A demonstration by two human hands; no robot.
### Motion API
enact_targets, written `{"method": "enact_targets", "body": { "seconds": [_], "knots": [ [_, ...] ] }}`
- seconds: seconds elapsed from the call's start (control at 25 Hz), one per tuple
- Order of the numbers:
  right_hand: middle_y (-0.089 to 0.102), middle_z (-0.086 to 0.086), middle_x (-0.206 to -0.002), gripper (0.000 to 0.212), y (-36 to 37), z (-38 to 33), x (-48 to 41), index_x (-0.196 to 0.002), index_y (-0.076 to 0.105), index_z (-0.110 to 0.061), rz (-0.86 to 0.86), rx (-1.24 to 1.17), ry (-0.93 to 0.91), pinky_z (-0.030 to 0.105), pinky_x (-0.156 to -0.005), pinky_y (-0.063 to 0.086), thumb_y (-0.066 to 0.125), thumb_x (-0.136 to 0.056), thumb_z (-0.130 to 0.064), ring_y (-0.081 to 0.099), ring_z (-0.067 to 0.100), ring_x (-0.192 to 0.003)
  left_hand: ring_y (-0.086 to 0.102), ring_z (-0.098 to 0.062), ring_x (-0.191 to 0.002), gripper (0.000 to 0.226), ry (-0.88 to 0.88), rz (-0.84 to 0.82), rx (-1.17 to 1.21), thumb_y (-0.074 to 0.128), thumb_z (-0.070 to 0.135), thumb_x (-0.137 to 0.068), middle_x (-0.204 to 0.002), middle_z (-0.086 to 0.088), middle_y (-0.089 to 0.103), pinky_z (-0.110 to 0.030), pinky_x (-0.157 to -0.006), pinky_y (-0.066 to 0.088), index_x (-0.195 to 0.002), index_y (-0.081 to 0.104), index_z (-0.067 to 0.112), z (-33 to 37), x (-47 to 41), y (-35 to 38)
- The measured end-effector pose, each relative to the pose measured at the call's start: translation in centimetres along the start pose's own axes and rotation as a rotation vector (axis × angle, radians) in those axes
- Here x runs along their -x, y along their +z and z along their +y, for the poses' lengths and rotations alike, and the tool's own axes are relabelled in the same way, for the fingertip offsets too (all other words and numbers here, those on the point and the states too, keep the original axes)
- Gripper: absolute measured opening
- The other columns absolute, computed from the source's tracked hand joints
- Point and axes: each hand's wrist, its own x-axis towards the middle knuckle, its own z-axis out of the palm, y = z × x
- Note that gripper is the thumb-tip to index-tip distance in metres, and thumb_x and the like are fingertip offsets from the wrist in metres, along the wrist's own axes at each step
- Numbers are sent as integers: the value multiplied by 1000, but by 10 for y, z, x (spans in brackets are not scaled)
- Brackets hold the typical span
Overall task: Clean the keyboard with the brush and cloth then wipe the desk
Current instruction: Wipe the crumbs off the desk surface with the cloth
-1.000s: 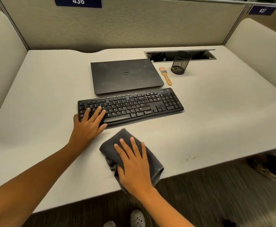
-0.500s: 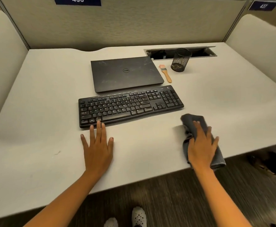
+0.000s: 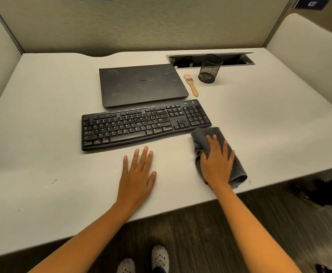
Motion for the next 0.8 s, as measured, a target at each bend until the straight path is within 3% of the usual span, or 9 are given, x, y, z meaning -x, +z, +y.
{"method": "enact_targets", "body": {
  "seconds": [0.16, 0.4, 0.48, 0.64, 0.68, 0.72, 0.8],
  "knots": [
    [10, -2, -161, 61, -8, 33, -48, -154, 15, -26, 18, -3, 326, 57, -117, -1, 37, -99, -40, 3, 31, -148, 15, -24, -150, 62, -29, -24, -38, 18, 44, -99, -162, 1, 17, -44, -119, 0, -155, 23, 18, 10, -10, 8],
    [0, -3, -162, 61, -28, 71, -42, -154, 6, -26, 50, 26, 778, 59, -116, -1, 33, -101, -42, -3, 33, -147, 13, -21, -150, 61, -38, -19, -4, 17, 45, -100, -161, 4, 20, -44, -120, 2, -155, 22, 19, 12, -9, 5],
    [5, -2, -162, 62, -30, 60, -24, -154, 10, -25, 77, 17, 675, 59, -116, 2, 37, -100, -39, 2, 33, -147, 12, -21, -150, 62, -43, -17, -1, 17, 45, -100, -161, 4, 20, -44, -120, 2, -155, 22, 19, 14, -10, 4],
    [26, -1, -157, 66, -7, 21, 48, -151, 26, -24, 31, 89, -93, 53, -114, 18, 49, -90, -29, 21, 30, -145, 10, -19, -150, 62, -36, -18, 12, 15, 45, -100, -162, 5, 17, -44, -121, 2, -156, 20, 19, 12, -9, 4],
    [29, 0, -156, 66, -9, 31, 54, -150, 29, -23, 49, 103, -117, 53, -114, 20, 51, -88, -27, 23, 29, -144, 9, -19, -150, 62, -32, -24, 20, 14, 45, -100, -162, 5, 17, -44, -122, 2, -156, 19, 19, 12, -9, 4],
    [31, 0, -156, 65, -16, 48, 49, -150, 31, -22, 66, 96, -14, 53, -114, 20, 53, -88, -25, 23, 29, -144, 9, -19, -151, 62, -30, -27, 28, 14, 45, -100, -162, 5, 17, -44, -122, 2, -156, 19, 19, 12, -8, 4],
    [27, 1, -157, 61, -30, 86, 30, -150, 29, -21, 88, 49, 379, 56, -115, 13, 51, -93, -26, 16, 29, -146, 9, -19, -151, 62, -36, -22, 35, 14, 45, -100, -162, 5, 17, -45, -122, 3, -156, 20, 19, 11, -8, 3]
  ]
}}
